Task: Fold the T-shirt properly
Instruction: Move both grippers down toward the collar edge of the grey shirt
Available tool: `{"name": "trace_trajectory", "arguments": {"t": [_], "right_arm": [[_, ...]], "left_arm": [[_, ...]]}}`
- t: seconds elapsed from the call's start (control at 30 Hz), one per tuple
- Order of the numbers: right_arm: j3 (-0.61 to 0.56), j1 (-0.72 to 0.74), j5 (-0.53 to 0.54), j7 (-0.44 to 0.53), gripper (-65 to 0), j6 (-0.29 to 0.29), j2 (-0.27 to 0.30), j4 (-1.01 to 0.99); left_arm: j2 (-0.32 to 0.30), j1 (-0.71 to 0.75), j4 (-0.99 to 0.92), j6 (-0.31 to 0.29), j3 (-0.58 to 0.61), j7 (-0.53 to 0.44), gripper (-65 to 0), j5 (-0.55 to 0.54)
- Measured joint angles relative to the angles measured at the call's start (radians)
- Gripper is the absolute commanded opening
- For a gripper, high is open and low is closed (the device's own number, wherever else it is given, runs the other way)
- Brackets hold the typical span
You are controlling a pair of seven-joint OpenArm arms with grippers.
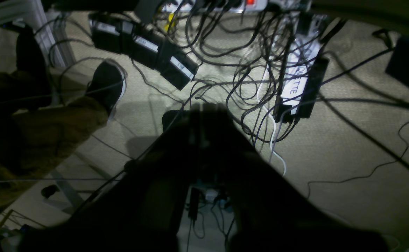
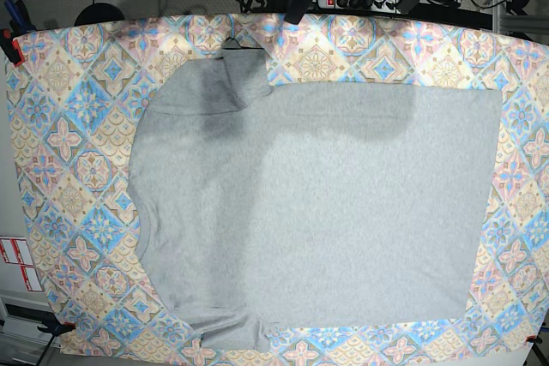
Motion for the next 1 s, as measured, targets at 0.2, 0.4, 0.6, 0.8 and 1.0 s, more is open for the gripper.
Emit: {"name": "trace_trajectory", "arguments": {"t": [0.2,0.4,0.6,0.8,1.0], "right_arm": [[0.001,-0.12,0.002,-0.015,-65.0,0.0,0.024,0.13],[0.066,-0.214,0.002,-0.006,-65.0,0.009,0.038,0.316],[0.182,-0.349,-0.002,-0.018,-65.0,-0.003,0.049,0.517],[0.205,-0.453,-0.002,-0.098,-65.0,0.015,0.055,0.779],[0.279,-0.547,0.0,-0.175,-65.0,0.003,0.068,1.051]], "left_arm": [[-0.008,0.11,0.154,-0.003,0.0,0.005,-65.0,0.001],[-0.027,0.25,0.379,-0.005,0.003,0.006,-65.0,0.0],[-0.056,0.37,0.571,-0.002,0.0,0.009,-65.0,0.001],[-0.071,0.504,0.814,0.001,-0.002,0.015,-65.0,0.0],[-0.067,0.631,1.025,-0.001,-0.068,0.016,-65.0,0.0]]}}
